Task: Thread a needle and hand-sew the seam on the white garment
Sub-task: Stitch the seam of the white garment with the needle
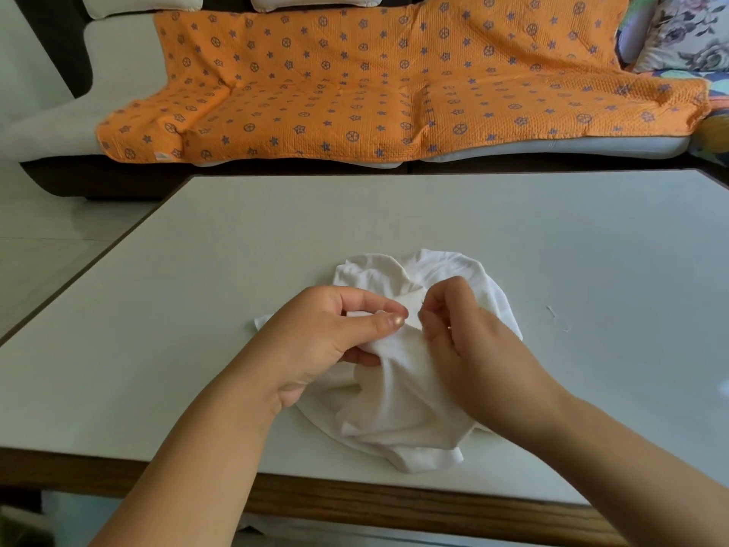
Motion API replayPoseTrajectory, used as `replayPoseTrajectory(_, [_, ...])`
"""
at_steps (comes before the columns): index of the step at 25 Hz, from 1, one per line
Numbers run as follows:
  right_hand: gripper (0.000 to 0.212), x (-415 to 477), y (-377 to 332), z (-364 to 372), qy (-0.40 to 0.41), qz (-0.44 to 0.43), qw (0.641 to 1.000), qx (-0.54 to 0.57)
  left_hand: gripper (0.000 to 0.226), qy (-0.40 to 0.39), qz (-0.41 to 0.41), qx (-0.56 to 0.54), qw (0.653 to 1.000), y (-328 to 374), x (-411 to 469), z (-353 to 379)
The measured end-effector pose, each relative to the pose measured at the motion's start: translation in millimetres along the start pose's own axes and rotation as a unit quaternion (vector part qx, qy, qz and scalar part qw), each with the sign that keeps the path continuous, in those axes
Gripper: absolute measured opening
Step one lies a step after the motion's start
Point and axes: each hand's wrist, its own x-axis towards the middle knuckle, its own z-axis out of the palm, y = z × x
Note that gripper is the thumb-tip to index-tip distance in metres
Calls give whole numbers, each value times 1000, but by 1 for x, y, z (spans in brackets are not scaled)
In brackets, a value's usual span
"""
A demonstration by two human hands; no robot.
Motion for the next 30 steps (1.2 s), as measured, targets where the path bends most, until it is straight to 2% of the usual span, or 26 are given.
replayPoseTrajectory(6, [8, 7, 7, -23, 53, -56, 993, -90, 12, 18, 13, 24, 999, -1, -2, -6])
replayPoseTrajectory(11, [7, 7, 10, -25, 46, -53, 997, -25, 19, 35, 29, 66, 997, -2, -2, -2])
replayPoseTrajectory(17, [7, 5, 7, -27, 51, -60, 997, 8, 15, 3, 6, 8, 1000, -5, -1, 6])
replayPoseTrajectory(21, [3, 5, 9, -25, 51, -51, 997, 14, 13, 20, 9, -8, 1000, -7, 4, 9])
replayPoseTrajectory(24, [4, 3, 5, -28, 119, -72, 990, -24, 9, 30, 17, -22, 999, -7, 4, 8])
replayPoseTrajectory(26, [9, -5, -7, -34, 157, -75, 985, -4, 9, 27, 23, -30, 999, -8, 4, 6])
replayPoseTrajectory(28, [8, -13, -19, -35, 113, -31, 988, 98, 11, 24, 31, -34, 999, -8, 4, 5])
replayPoseTrajectory(30, [12, -18, -29, -31, 15, 25, 985, 168, 10, 28, 39, -32, 998, -8, 5, 4])
